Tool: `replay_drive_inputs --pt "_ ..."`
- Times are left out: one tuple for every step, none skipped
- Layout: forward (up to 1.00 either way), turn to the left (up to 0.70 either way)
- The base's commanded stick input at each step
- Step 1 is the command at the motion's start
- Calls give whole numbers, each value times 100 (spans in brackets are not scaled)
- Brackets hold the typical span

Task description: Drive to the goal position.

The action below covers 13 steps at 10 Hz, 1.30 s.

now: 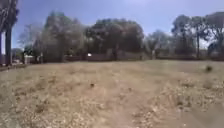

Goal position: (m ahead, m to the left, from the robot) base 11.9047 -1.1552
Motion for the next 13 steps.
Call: replay_drive_inputs --pt "70 0" --pt "70 0" --pt "70 0" --pt "70 0" --pt "70 0" --pt "70 0" --pt "70 0" --pt "70 0" --pt "70 0" --pt "70 0" --pt "70 0" --pt "70 0" --pt "70 0"
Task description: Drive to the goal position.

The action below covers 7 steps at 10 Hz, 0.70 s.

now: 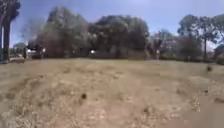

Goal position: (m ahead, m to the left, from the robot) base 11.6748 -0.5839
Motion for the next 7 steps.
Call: replay_drive_inputs --pt "70 0" --pt "70 0" --pt "70 0" --pt "70 0" --pt "70 0" --pt "70 0" --pt "70 -4"
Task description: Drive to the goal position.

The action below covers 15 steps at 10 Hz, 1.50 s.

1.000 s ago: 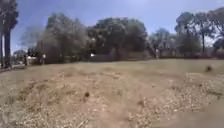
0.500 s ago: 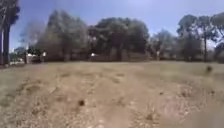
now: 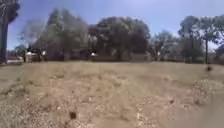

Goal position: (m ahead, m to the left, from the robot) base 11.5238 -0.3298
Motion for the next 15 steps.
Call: replay_drive_inputs --pt "70 -16" --pt "70 -35" --pt "70 -17" --pt "70 0" --pt "70 0" --pt "70 0" --pt "70 0" --pt "70 0" --pt "70 0" --pt "70 0" --pt "70 0" --pt "70 0" --pt "70 0" --pt "70 0" --pt "70 0"
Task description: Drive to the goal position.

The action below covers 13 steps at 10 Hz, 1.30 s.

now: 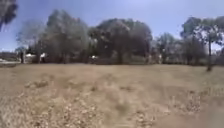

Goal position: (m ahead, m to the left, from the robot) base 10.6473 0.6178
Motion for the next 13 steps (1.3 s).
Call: replay_drive_inputs --pt "70 0" --pt "70 0" --pt "70 0" --pt "70 0" --pt "70 0" --pt "70 0" --pt "70 0" --pt "70 0" --pt "70 0" --pt "70 0" --pt "70 0" --pt "70 0" --pt "70 0"
